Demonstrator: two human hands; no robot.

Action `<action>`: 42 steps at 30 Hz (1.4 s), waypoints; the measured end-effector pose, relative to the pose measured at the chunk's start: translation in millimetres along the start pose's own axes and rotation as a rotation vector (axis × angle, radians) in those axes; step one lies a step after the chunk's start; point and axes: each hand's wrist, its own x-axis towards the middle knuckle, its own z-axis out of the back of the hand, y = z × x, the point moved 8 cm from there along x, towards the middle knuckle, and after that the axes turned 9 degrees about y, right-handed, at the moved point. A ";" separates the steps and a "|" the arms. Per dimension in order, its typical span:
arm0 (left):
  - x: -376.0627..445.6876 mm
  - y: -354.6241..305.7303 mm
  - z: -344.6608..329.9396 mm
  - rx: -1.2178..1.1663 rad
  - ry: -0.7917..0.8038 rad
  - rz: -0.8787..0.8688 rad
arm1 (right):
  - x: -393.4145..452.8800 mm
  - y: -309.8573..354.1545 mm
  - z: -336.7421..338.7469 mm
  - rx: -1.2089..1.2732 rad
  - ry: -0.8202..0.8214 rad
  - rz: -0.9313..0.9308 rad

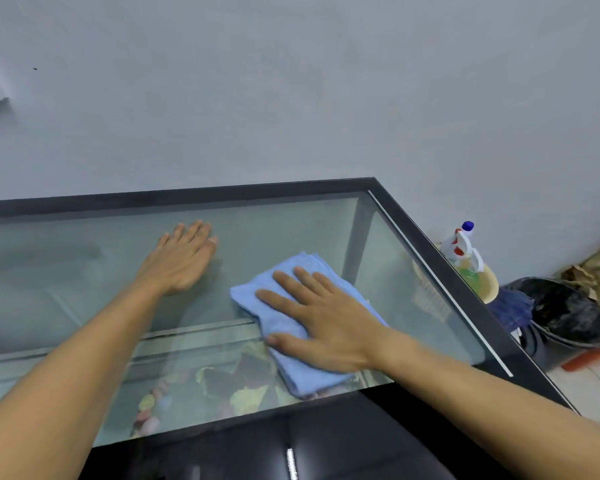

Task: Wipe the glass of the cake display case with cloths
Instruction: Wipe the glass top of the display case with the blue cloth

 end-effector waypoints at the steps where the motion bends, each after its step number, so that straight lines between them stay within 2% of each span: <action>1: -0.6 -1.1 0.1 -0.012 0.011 -0.003 | -44.6 -15.9 -3.5 0.013 0.015 -0.004; 4: -1.3 -4.5 0.0 0.008 0.013 0.005 | -93.8 -96.5 9.4 0.048 0.018 -0.187; 8: -1.5 -4.4 -1.1 0.016 0.016 0.019 | -1.0 -187.8 44.8 0.055 -0.092 -0.464; 10: -0.5 -2.3 -3.5 -0.007 0.018 0.016 | 58.0 -186.2 56.0 0.056 -0.102 -0.556; 12: 1.7 -0.1 -1.0 -0.030 0.003 0.016 | 103.2 -121.0 47.0 0.017 -0.058 -0.469; 14: 1.2 0.7 -0.7 -0.037 0.010 0.006 | 95.3 -22.6 27.2 -0.012 0.008 -0.201; 16: 0.9 1.2 0.1 -0.044 0.001 0.002 | 27.3 42.1 0.2 -0.024 0.019 0.042; 18: 1.2 0.3 1.5 -0.061 0.006 -0.002 | -55.7 38.6 -10.4 0.038 0.022 0.119; 21: 1.2 -0.1 -1.9 0.000 0.009 -0.003 | -96.4 -55.3 5.8 0.017 0.022 -0.080; 24: -1.7 -1.2 -1.1 0.002 0.013 -0.001 | -42.5 -142.3 34.2 0.034 -0.033 -0.396; 26: -2.8 -3.8 -0.3 0.005 0.008 -0.012 | 2.7 -153.3 42.7 0.069 -0.076 -0.549; 28: -2.0 -2.0 0.2 0.002 0.003 -0.010 | 44.1 -107.8 33.0 0.053 -0.047 -0.503; 30: -0.7 -0.4 -0.2 -0.007 0.012 -0.014 | 46.7 -22.5 19.6 0.004 -0.006 -0.291; 32: -0.8 -0.8 0.0 -0.014 0.007 -0.023 | 1.8 45.6 -5.4 -0.044 0.024 -0.072; 34: -3.3 -3.0 1.2 -0.016 0.007 -0.031 | -67.0 62.6 -17.9 0.057 0.028 0.027; 37: -5.1 -5.2 1.8 -0.004 0.004 -0.038 | -128.9 -15.5 -13.1 0.045 0.031 -0.118; 40: -6.9 -4.9 1.8 0.017 0.007 -0.044 | -106.7 -103.9 3.0 -0.061 0.003 -0.391; 42: -7.4 -5.8 2.0 0.020 0.003 -0.052 | -71.2 -107.2 12.3 0.038 -0.058 -0.585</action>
